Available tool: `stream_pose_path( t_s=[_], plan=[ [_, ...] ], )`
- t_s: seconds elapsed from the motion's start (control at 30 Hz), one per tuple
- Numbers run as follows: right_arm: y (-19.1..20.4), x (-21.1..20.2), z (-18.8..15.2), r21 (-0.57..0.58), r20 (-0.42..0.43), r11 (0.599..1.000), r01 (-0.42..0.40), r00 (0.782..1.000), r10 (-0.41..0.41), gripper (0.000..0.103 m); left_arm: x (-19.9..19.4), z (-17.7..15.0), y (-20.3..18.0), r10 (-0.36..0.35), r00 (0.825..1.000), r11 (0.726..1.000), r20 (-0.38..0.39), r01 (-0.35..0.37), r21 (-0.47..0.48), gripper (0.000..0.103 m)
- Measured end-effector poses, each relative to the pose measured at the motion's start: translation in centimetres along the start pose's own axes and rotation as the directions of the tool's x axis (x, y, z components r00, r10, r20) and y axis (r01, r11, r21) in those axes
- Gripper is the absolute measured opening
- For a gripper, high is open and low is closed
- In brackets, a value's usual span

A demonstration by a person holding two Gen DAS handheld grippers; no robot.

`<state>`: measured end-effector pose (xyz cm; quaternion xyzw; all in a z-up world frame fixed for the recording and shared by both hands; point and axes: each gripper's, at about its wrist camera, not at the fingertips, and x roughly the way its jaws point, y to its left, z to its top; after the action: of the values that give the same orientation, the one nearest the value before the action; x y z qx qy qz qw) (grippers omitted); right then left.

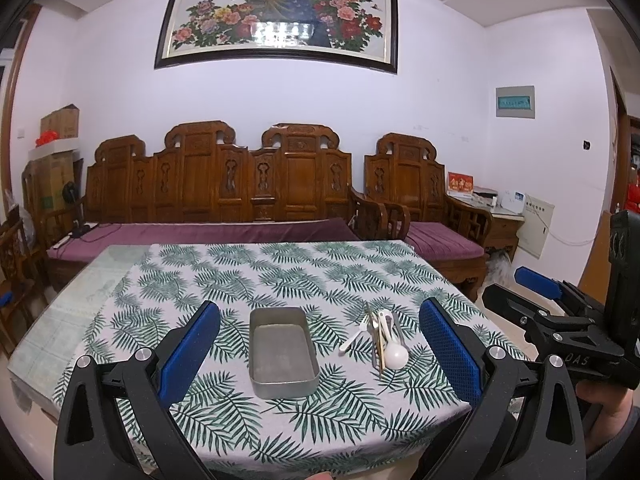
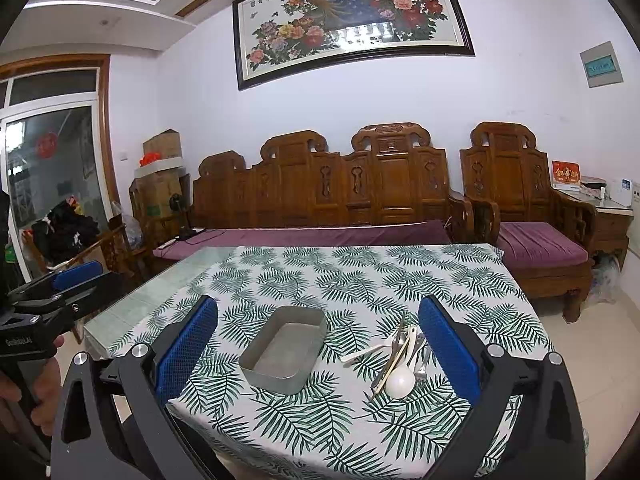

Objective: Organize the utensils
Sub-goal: 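Reach the left tool down to the utensil pile and grasp the white plastic fork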

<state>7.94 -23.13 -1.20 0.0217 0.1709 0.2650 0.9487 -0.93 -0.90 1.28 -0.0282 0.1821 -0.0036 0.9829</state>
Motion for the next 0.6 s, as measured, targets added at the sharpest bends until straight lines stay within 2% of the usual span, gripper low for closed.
stream_pose_path(
  t_s=[0.1, 0.27, 0.6],
  plan=[
    [-0.2, 0.3, -0.2, -0.006, -0.012, 1.0, 0.002, 1.0, -0.002, 0.1, 0.6, -0.3, -0.1, -0.004, 1.0, 1.0, -0.024, 0.005, 0.01, 0.096],
    [-1.2, 1.3, -1.0, -0.008, -0.048, 1.0, 0.0, 0.999, 0.0, 0.091, 2.3, -1.3, -0.3, -0.021, 0.997, 1.0, -0.074, 0.022, 0.012, 0.096],
    [-4.9, 7.4, -3.7, -0.006, -0.187, 0.999, 0.032, 0.982, -0.033, 0.063, 7.4, -2.9, -0.5, -0.036, 0.984, 0.998, -0.172, 0.043, 0.039, 0.096]
  ],
)
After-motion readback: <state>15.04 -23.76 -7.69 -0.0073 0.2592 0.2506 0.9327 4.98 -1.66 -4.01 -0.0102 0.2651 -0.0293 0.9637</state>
